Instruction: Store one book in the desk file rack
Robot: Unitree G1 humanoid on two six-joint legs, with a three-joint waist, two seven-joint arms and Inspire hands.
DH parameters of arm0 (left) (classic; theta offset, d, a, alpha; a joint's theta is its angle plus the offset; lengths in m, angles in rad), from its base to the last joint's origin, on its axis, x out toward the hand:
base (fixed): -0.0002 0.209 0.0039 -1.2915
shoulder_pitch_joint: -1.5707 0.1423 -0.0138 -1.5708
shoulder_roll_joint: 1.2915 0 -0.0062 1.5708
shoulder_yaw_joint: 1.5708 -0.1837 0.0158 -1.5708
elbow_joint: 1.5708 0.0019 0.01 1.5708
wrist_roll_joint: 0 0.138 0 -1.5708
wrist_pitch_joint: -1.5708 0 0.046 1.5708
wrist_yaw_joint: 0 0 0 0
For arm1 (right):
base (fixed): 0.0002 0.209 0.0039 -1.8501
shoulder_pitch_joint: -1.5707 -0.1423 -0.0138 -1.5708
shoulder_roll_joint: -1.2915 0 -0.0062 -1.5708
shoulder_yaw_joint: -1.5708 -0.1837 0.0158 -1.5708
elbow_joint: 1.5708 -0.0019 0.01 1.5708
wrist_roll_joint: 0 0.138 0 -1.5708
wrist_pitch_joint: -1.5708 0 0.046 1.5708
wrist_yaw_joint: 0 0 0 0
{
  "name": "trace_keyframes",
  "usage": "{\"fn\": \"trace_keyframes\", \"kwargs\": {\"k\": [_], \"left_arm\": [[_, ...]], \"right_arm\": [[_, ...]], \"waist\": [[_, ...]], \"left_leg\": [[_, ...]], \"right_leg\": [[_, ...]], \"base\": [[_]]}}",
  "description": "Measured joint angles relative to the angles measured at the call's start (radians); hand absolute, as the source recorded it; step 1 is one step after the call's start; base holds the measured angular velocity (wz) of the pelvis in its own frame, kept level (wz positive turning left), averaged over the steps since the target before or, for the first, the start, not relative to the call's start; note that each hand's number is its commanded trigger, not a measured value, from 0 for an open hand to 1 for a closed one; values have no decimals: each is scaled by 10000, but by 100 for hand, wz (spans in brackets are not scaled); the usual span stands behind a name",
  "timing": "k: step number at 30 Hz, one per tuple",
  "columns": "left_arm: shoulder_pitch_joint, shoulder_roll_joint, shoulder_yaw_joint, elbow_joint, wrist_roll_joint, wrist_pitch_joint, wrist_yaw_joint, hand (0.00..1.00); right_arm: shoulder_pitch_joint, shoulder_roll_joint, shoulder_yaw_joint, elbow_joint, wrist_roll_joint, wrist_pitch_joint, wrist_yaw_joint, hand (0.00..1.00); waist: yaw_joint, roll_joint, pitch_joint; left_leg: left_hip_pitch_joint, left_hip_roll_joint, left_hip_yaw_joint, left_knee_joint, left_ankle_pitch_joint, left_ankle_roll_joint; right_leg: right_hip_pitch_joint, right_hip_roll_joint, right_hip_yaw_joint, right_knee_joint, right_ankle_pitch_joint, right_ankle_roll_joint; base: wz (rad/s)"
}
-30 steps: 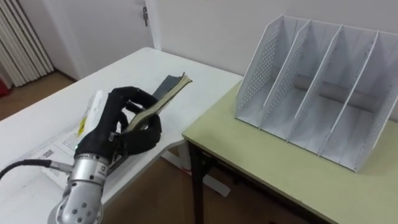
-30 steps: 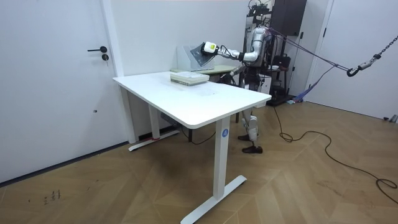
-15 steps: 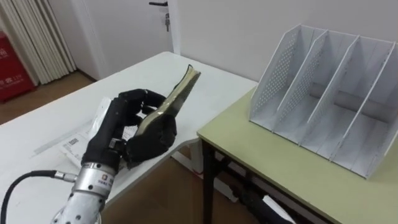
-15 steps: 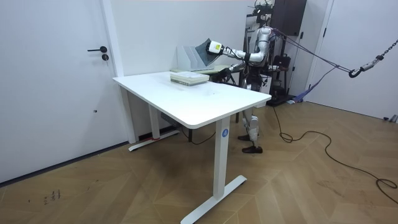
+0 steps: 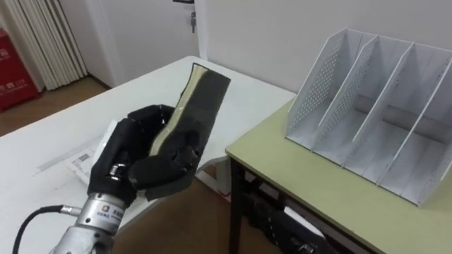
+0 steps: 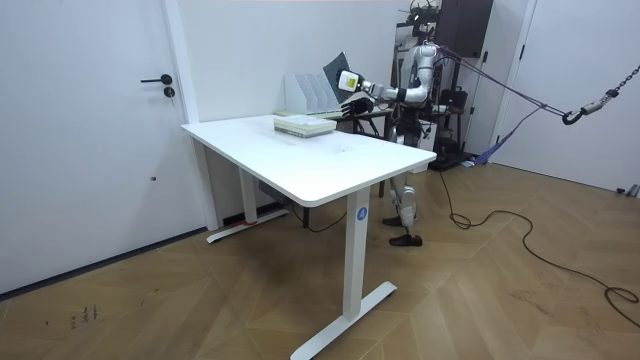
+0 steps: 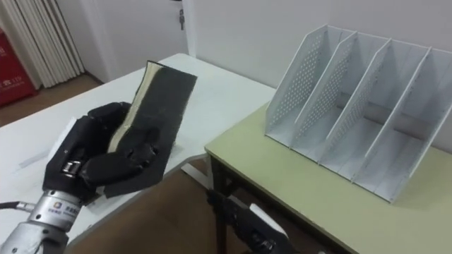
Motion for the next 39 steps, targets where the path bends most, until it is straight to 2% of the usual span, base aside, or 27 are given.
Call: {"fn": "trace_keyframes", "kwargs": {"k": [4,8,13,20,22,26,31,34,39], "left_arm": [[172,45,93,0,-1211,43,-935,100],[177,156,153,2,-1695,107,-1651,100],[174,149,386,79,-3248,705,-2966,100],[173,220,595,100,-4852,1541,-4066,100],[173,347,730,94,-5262,1727,-4382,100],[170,373,862,94,-5430,1886,-4996,100],[170,420,861,95,-5425,2332,-5522,100],[164,424,862,95,-5424,2483,-5709,100],[165,477,845,95,-5345,2698,-5765,100]], "right_arm": [[-6,7,-464,-141,1748,75,670,0],[-142,-6,-791,-141,2898,187,1122,0],[-213,-15,-1464,-142,4709,631,1690,0],[-485,-130,-1899,-434,6357,1400,2238,0],[-489,-261,-1977,-736,7071,1506,2462,0],[-492,-279,-2241,-861,8260,1799,2636,0],[-492,-276,-2249,-861,9082,2129,2701,0],[-493,-274,-2236,-859,9084,2294,2753,0],[-493,-261,-2209,-861,9071,2301,2755,0]], "waist": [[-2,-8,-4],[-33,7,-13],[-26,34,-30],[-47,54,-65],[-39,48,-80],[-4,35,-170],[-24,-62,-265],[-18,-73,-272],[-6,-46,-248]], "left_leg": [[-73,-3,22,-1,-2,0],[-128,12,39,2,-1,0],[-106,17,49,3,-1,-1],[-253,25,56,186,-6,-7],[-227,46,66,186,-7,-9],[-163,46,75,188,-7,-9],[-91,48,128,180,-8,-7],[-93,51,199,184,-8,-7],[-101,51,204,178,-8,-7]], "right_leg": [[-87,-1,-4,-5,8,4],[-148,6,-2,-1,10,1],[-140,-7,22,-6,13,-3],[-211,-17,-1,53,22,-18],[-204,-16,13,61,37,-42],[-205,-10,94,156,37,-46],[-188,8,123,212,34,-45],[-199,8,125,293,27,-53],[-205,11,126,286,24,-55]], "base": [[0],[-1],[-2],[1],[0],[-2],[-4],[-4],[0]]}}
